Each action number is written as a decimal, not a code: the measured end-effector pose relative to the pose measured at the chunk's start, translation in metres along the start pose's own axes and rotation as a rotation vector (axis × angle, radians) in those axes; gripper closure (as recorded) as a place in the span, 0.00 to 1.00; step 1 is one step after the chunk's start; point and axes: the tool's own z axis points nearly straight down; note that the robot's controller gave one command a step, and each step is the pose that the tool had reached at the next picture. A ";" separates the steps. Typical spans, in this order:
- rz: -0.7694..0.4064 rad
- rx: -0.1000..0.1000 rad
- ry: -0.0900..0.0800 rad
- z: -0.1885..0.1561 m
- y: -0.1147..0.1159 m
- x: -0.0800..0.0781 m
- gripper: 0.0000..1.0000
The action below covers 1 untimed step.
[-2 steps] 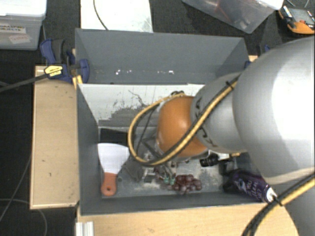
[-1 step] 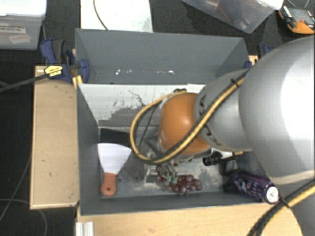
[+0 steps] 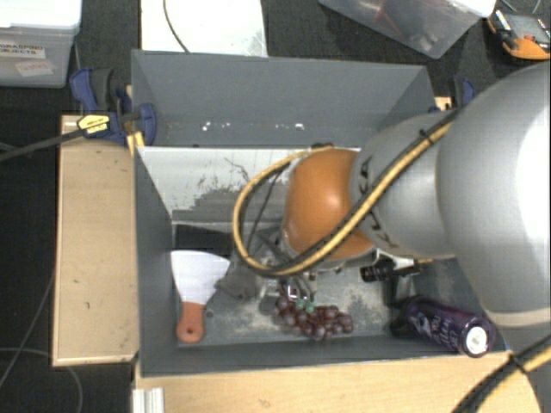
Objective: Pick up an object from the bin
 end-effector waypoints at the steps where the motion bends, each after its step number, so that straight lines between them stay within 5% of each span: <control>1: -0.024 -0.003 -0.009 -0.091 0.012 -0.015 1.00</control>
Offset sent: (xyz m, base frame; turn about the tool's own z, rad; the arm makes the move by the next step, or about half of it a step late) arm 0.0240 -0.0054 0.2301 0.0605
